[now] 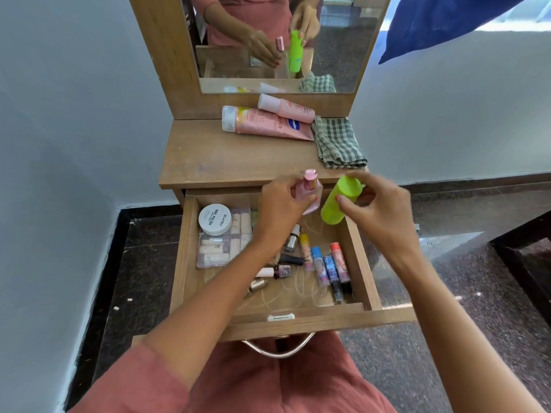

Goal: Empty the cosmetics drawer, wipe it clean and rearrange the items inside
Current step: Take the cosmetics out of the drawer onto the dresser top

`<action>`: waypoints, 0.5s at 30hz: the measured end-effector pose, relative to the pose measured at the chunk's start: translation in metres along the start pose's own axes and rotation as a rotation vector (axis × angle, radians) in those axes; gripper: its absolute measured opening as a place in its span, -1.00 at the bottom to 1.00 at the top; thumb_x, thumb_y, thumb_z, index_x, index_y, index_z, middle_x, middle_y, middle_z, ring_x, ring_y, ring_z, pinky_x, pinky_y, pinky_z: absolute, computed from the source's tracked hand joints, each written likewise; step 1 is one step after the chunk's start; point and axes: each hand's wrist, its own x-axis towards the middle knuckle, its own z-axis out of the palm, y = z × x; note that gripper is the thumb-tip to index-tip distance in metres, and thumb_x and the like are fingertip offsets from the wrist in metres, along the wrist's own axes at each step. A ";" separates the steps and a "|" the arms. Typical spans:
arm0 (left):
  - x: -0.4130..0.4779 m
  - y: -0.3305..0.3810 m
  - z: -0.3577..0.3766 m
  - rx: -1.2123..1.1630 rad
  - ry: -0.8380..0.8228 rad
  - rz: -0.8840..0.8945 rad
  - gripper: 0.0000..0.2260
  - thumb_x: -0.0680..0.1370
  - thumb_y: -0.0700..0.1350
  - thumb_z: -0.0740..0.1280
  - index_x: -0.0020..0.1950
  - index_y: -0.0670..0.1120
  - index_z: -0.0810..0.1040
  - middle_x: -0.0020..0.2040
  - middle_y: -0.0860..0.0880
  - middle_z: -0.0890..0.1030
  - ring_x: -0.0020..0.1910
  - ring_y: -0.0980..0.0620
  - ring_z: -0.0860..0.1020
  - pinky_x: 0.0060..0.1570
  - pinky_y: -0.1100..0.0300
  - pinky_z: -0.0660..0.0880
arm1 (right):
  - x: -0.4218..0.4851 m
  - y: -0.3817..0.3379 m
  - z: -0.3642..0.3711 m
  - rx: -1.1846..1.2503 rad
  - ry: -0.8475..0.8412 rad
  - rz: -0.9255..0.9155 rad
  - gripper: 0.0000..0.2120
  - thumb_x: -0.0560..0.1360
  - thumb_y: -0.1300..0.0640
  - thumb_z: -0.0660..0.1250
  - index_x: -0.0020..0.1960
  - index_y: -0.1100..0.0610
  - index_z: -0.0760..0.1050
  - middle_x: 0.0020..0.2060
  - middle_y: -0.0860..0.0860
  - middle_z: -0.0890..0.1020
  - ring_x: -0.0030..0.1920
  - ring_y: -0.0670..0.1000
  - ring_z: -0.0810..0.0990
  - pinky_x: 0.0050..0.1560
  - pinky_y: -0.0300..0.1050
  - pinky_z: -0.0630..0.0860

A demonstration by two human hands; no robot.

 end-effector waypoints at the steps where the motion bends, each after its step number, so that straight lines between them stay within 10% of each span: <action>1: 0.004 0.005 -0.005 -0.011 0.012 0.002 -0.74 0.41 -0.13 0.44 0.08 -0.15 0.62 -0.02 -0.08 0.66 -0.11 0.08 0.58 -0.06 0.19 0.53 | 0.006 -0.006 -0.004 0.019 0.000 -0.008 -0.66 0.36 0.20 0.44 0.13 0.14 0.55 -0.08 0.09 0.64 -0.10 0.09 0.59 0.03 0.02 0.55; 15: 0.105 0.000 -0.016 0.137 0.059 0.074 -0.84 0.46 -0.18 0.39 -0.03 -0.24 0.63 -0.17 -0.23 0.64 -0.26 0.02 0.42 -0.23 0.11 0.37 | 0.121 -0.028 0.020 -0.002 -0.056 -0.102 -0.64 0.39 0.25 0.39 0.18 0.22 0.53 0.05 0.17 0.63 0.01 0.10 0.59 0.08 -0.12 0.50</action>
